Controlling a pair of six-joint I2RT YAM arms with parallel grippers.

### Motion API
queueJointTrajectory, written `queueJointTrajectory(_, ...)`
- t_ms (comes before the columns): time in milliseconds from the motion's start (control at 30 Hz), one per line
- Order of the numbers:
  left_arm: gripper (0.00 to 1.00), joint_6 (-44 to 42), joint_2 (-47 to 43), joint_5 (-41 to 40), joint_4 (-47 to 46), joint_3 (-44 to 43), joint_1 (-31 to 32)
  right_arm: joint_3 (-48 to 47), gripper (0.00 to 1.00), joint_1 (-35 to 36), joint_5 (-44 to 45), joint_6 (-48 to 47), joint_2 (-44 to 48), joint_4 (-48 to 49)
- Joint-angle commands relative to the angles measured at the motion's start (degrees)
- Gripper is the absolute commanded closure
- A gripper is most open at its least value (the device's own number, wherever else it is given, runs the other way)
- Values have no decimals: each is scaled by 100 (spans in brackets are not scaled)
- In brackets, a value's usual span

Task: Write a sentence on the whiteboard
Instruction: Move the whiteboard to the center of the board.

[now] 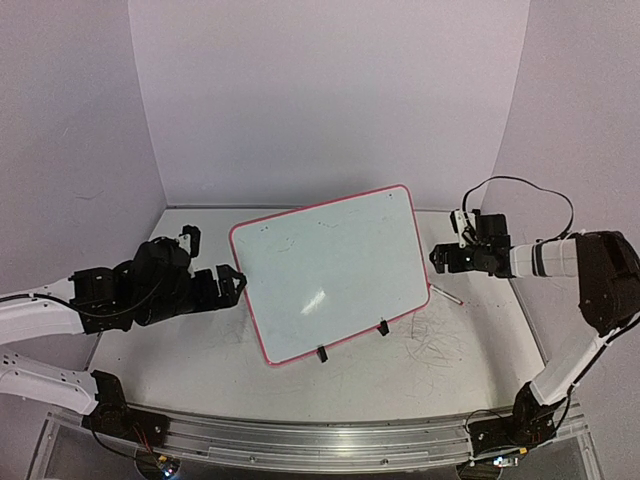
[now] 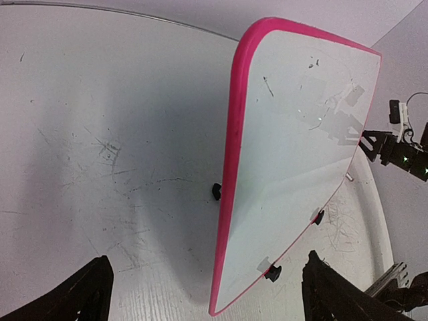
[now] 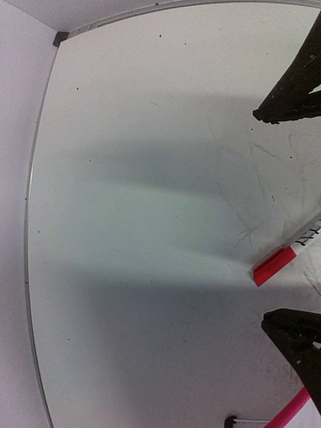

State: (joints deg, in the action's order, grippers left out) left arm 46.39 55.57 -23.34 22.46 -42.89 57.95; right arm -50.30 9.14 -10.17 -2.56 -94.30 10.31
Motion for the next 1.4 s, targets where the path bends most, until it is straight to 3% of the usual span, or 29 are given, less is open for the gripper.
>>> queueJointTrajectory(0,1,-56,214,151,-180,-243,-2,-140,2,534,-194,-374,60,-31)
queueJointTrajectory(200,1,6,434,-69,-182,-258,-3,141,2,786,-725,136,520,40)
queueJointTrajectory(333,1,-48,471,-171,-179,-310,-3,261,2,716,-34,632,783,-40)
queueJointTrajectory(467,2,-75,372,-239,-175,-285,-3,89,2,332,99,1041,880,-372)
queueJointTrajectory(600,9,-53,323,-309,-139,-237,-2,-371,2,170,593,1135,556,-1087)
queueJointTrajectory(800,35,114,655,-872,500,-469,-11,-442,2,120,733,1186,359,-1414)
queueJointTrajectory(1067,42,-154,1185,-1068,788,-783,-277,-729,3,41,215,1026,-142,-1766)
queueJointTrajectory(1367,43,-461,1287,-1030,823,-934,-517,-1076,12,-44,-179,595,-903,-2227)
